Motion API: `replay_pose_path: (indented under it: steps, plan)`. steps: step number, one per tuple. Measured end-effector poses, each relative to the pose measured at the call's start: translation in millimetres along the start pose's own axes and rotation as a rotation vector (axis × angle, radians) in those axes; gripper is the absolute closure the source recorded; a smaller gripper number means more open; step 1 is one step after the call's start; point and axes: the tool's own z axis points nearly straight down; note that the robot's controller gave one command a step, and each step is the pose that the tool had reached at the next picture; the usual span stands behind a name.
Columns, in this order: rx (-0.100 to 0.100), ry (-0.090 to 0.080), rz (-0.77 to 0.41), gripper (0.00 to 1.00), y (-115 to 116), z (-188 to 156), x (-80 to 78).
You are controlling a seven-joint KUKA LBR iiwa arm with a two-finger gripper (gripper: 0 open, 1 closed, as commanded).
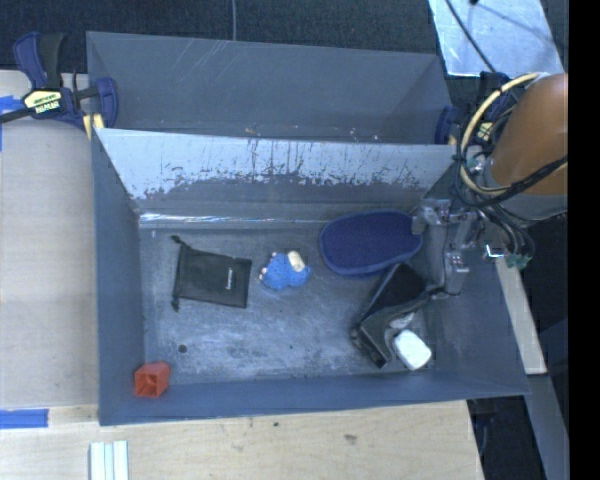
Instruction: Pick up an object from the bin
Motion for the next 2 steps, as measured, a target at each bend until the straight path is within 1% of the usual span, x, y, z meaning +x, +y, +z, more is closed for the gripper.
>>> replay_pose_path:
  steps: [1, 2]
  plan:
    - [-0.004, -0.026, -0.002, 0.00, 69.6, 63.0, -20.6]
    - [0.001, -0.013, -0.028, 0.00, 105.8, 77.6, -38.6]
